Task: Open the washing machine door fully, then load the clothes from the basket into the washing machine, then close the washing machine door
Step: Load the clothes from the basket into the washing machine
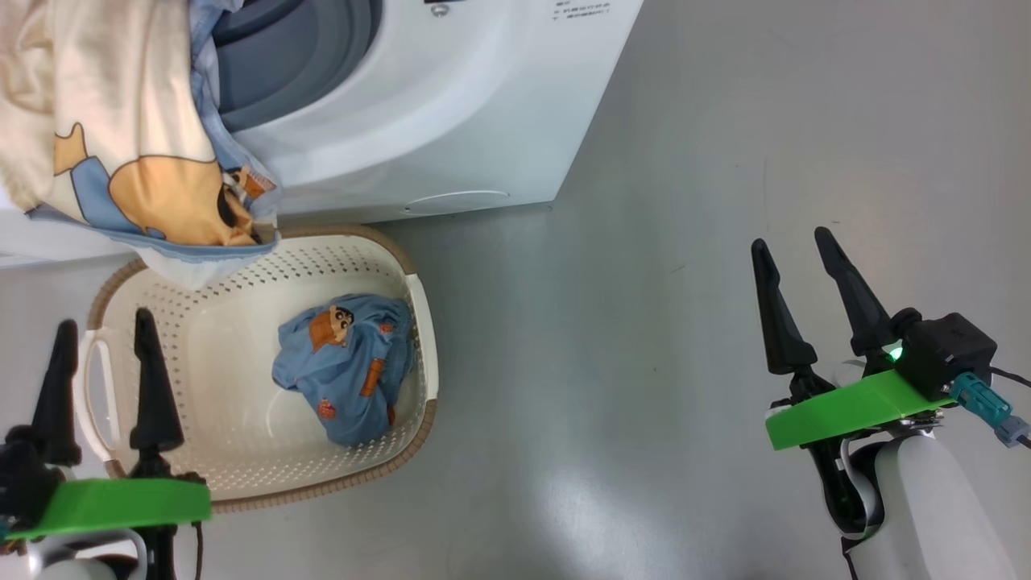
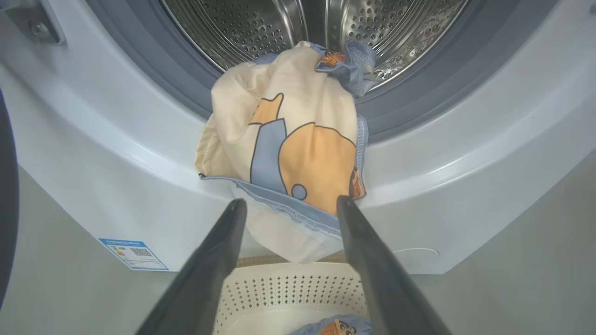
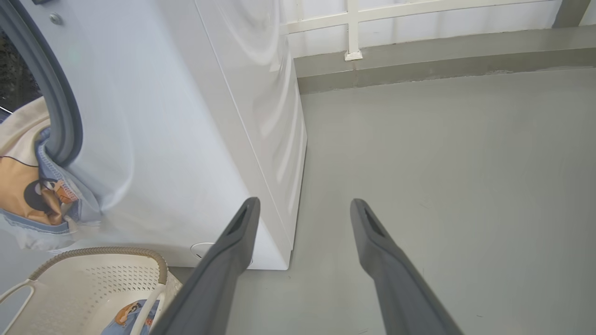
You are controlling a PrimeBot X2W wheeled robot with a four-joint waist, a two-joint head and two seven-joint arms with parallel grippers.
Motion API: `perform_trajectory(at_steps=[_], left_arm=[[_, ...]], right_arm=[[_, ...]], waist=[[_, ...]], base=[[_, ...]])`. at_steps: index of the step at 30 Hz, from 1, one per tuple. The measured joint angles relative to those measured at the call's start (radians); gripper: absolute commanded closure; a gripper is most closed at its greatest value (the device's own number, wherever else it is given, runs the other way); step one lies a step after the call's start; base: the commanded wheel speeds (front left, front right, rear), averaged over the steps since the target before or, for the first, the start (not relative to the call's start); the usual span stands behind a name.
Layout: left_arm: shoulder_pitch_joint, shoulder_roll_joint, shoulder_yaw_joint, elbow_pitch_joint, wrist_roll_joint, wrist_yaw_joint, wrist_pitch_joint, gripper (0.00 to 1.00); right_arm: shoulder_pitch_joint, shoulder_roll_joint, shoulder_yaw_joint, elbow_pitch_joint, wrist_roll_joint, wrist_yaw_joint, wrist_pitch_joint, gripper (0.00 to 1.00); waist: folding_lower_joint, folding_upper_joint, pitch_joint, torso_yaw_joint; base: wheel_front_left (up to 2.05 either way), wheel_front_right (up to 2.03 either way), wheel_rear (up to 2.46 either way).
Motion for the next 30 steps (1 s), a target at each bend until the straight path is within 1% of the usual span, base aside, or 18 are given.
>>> perform_trajectory(at_steps=[7,23,30], left_arm=[[0.035,-0.005,-0.002,0.016,0.001,0.023,0.0,0.0],[0.047,-0.007,-0.018,0.033,-0.003,0.032,0.0,0.0],[-0.016,-0.007,-0.029,0.083,0.009,0.029,0.0,0.0]], right_arm=[[0.0,-0.004,-0.001,0.0,0.0,0.0,0.0,0.0],[0.0,-0.004,-0.001,0.0,0.0,0.0,0.0,0.0],[-0.001,-0.003,0.003,0.0,0.0,0.0,0.0,0.0]], waist=[[0.0,0.0,-0.001,-0.001],[0.0,0.0,0.001,-0.004],[0.0,0.0,0.013,-0.009]], base=[[0.0,0.0,0.0],[0.0,0.0,0.0],[0.0,0.0,0.0]])
